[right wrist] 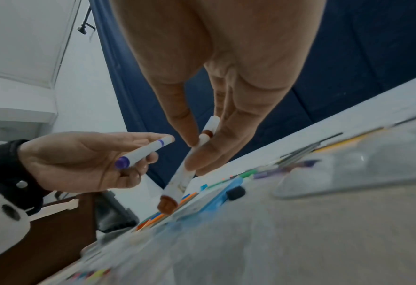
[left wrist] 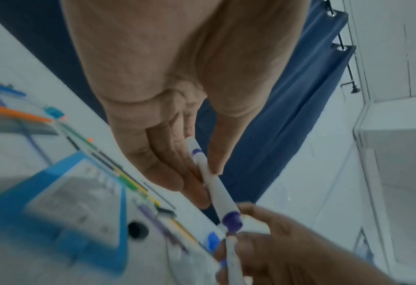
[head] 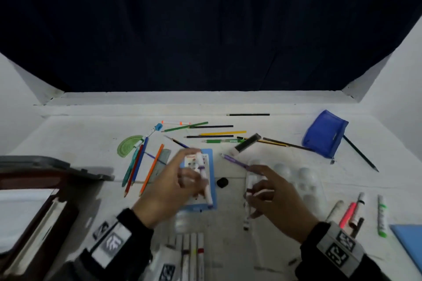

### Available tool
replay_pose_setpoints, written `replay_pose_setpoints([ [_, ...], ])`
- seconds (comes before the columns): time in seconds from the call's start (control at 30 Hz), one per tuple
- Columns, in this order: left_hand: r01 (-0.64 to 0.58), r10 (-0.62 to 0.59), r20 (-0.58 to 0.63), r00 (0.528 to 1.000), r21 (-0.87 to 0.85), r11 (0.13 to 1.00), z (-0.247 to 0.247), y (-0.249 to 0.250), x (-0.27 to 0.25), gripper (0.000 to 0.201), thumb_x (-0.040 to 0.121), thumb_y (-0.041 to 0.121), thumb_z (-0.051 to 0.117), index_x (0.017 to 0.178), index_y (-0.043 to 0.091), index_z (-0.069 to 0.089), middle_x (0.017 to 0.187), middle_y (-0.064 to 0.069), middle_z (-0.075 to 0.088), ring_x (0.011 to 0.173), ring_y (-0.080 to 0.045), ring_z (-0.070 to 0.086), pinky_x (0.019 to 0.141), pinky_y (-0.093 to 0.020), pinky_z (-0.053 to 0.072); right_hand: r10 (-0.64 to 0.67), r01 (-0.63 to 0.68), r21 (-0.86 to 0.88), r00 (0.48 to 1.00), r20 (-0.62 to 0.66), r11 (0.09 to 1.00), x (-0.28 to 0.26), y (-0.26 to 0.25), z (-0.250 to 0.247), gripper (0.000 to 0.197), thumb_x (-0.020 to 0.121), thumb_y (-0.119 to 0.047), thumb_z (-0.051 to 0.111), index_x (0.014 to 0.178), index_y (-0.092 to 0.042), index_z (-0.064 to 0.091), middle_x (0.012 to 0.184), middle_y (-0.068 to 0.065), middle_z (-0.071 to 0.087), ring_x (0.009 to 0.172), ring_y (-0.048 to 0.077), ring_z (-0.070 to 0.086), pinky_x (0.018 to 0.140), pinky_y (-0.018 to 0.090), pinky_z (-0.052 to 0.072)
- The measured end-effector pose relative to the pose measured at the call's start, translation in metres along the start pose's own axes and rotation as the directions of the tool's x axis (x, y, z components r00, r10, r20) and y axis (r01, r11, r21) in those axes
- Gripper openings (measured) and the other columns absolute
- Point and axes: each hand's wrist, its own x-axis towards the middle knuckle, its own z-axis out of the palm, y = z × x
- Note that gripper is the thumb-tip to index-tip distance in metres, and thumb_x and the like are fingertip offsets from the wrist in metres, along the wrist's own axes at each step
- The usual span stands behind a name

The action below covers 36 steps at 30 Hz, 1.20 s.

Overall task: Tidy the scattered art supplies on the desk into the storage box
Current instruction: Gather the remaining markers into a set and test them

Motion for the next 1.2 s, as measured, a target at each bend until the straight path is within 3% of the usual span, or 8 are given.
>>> replay_pose_setpoints([
  [0.2,0.032,-0.089,0.223,0.971,0.248,0.968,0.028,-0.036,-0.060,0.054,0.084,0.017,0.078,0.121,0.037,0.045,0.095,-0.004,0.065,0.073,-0.017,0.074,0.073,-0.029,0.058,0.119,-0.122,0.017,0.986,0.112,0.992,-0.041,0.013,0.034,0.036,0.082,-0.003,0.072,0.105,-0.029,0.058,0.079,0.013,0.066,0.066,0.027,0.069,0.065,0.043,0.061],
  [0.33,0.000,-0.092,0.230,0.969,0.374,0.928,0.034,-0.051,-0.065,0.053,0.081,0.027,0.081,0.117,0.040,0.043,0.093,0.001,0.066,0.068,-0.011,0.071,0.065,-0.022,0.055,0.151,-0.147,-0.039,0.977,0.151,0.988,-0.048,0.017,0.044,0.038,0.079,-0.004,0.075,0.104,-0.026,0.057,0.079,0.012,0.068,0.071,0.029,0.070,0.066,0.043,0.061],
  [0.5,-0.079,-0.079,0.259,0.963,0.546,0.834,0.035,-0.055,-0.063,0.056,0.078,0.044,0.080,0.123,0.035,0.048,0.091,0.008,0.065,0.073,-0.005,0.064,0.073,-0.022,0.055,0.212,-0.177,-0.159,0.948,0.237,0.971,-0.046,0.019,0.051,0.041,0.077,-0.005,0.077,0.107,-0.026,0.057,0.089,0.011,0.066,0.073,0.026,0.072,0.068,0.040,0.062],
  [0.7,-0.176,-0.127,0.340,0.932,0.730,0.661,0.036,-0.056,-0.057,0.070,0.071,0.065,0.074,0.129,0.033,0.051,0.112,0.006,0.055,0.099,-0.012,0.052,0.092,-0.033,0.047,0.227,-0.105,-0.396,0.934,0.275,0.912,-0.045,0.015,0.053,0.057,0.072,-0.010,0.083,0.119,-0.027,0.056,0.092,-0.002,0.065,0.079,0.016,0.070,0.073,0.029,0.060],
  [0.83,-0.178,-0.194,0.361,0.912,0.777,0.604,0.041,-0.055,-0.058,0.070,0.076,0.062,0.072,0.134,0.027,0.052,0.125,0.000,0.052,0.112,-0.017,0.051,0.101,-0.036,0.043,0.217,-0.023,-0.521,0.924,0.315,0.853,-0.046,0.011,0.055,0.074,0.069,-0.019,0.086,0.133,-0.027,0.050,0.101,-0.009,0.063,0.080,0.006,0.065,0.071,0.014,0.053],
  [0.93,-0.172,-0.192,0.330,0.924,0.809,0.562,0.044,-0.057,-0.057,0.071,0.077,0.055,0.073,0.134,0.022,0.048,0.134,-0.003,0.050,0.119,-0.020,0.052,0.104,-0.037,0.043,0.135,0.100,-0.639,0.942,0.308,0.763,-0.047,0.007,0.060,0.067,0.069,-0.035,0.084,0.128,-0.028,0.053,0.114,-0.009,0.063,0.091,0.007,0.059,0.083,0.018,0.049],
  [1.07,-0.143,-0.250,0.299,0.921,0.856,0.498,0.050,-0.058,-0.054,0.072,0.089,0.047,0.064,0.147,0.015,0.035,0.148,-0.008,0.041,0.135,-0.022,0.042,0.116,-0.036,0.030,0.110,0.150,-0.705,0.945,0.309,0.693,-0.049,0.003,0.065,0.056,0.075,-0.041,0.079,0.123,-0.027,0.054,0.112,-0.008,0.064,0.088,0.008,0.054,0.081,0.020,0.046],
  [1.2,-0.180,-0.220,0.337,0.915,0.832,0.525,0.048,-0.052,-0.057,0.074,0.087,0.051,0.066,0.146,0.015,0.038,0.146,-0.007,0.043,0.132,-0.024,0.046,0.113,-0.038,0.034,0.102,0.159,-0.741,0.950,0.294,0.653,-0.049,0.002,0.066,0.052,0.075,-0.046,0.076,0.118,-0.026,0.056,0.109,-0.009,0.061,0.097,0.010,0.054,0.078,0.017,0.044],
])
